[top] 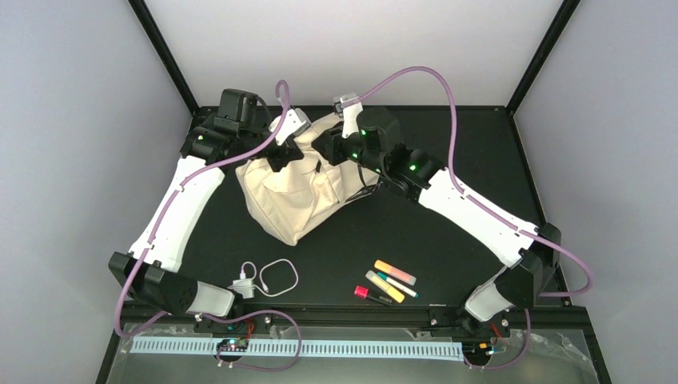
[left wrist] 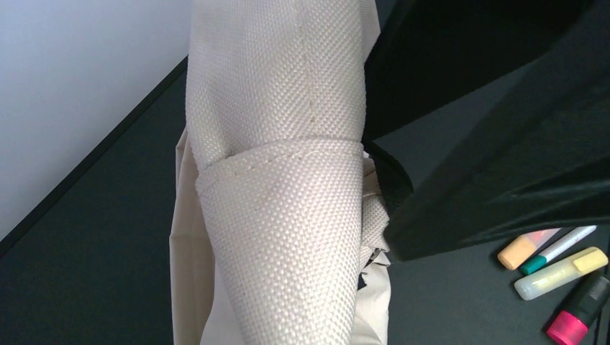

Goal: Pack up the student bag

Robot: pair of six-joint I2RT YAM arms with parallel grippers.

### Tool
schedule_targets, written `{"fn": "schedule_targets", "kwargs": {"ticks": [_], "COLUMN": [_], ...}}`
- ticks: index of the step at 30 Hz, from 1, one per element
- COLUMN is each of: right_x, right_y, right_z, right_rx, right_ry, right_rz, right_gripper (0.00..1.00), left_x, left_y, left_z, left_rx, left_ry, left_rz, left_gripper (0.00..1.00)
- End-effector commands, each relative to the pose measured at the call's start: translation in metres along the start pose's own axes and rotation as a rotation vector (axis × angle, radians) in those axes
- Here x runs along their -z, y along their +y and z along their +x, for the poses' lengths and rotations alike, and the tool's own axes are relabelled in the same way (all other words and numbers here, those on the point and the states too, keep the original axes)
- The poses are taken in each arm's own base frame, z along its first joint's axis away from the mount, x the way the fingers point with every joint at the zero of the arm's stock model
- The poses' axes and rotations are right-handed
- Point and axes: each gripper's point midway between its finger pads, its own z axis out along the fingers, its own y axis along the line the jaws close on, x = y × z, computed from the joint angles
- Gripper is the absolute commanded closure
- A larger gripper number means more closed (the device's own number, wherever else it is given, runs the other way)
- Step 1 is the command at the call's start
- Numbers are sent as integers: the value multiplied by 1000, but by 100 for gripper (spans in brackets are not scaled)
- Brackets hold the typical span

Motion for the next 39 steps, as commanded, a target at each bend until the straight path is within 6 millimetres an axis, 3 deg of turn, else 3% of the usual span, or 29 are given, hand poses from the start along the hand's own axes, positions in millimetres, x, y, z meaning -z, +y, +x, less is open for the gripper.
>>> {"fn": "schedule_targets", "kwargs": {"ticks": [1,10,13,17,18,25,29,35,39], "right_x": [-6,-10,-10,-3,0,38,48,56,64], "right_y": [-1,-9,-13,-18,-21,-92,-133,-189,-212], "right_z": [-4,24,22,7,3,-15,7,65,78], "right_rx": [15,48,65,94,100,25,-64,-91,-119], "right_ry": [3,84,74,26,13,-21,39,159,169], "right_rz": [14,29,52,93,107,152,98,190,237], "right_gripper": [59,60,70,97,99,99,99,99,99], "left_x": [25,27,28,28,28,37,44,54,57], "left_y": [-15,-18,-18,-22,-24,-30,-33,-28,-25], "left_z": [-32,-33,-34,-30,-28,-3,-1,-8,-4], "left_rx": [-64,-70,-74,-81,-86,-175,-211,-229,-228], "left_ry": [-114,-116,-118,-107,-100,-2,17,15,30], "left_rz": [7,18,16,32,36,13,9,-36,-46], "left_gripper": [98,98,99,98,98,98,98,99,98]}}
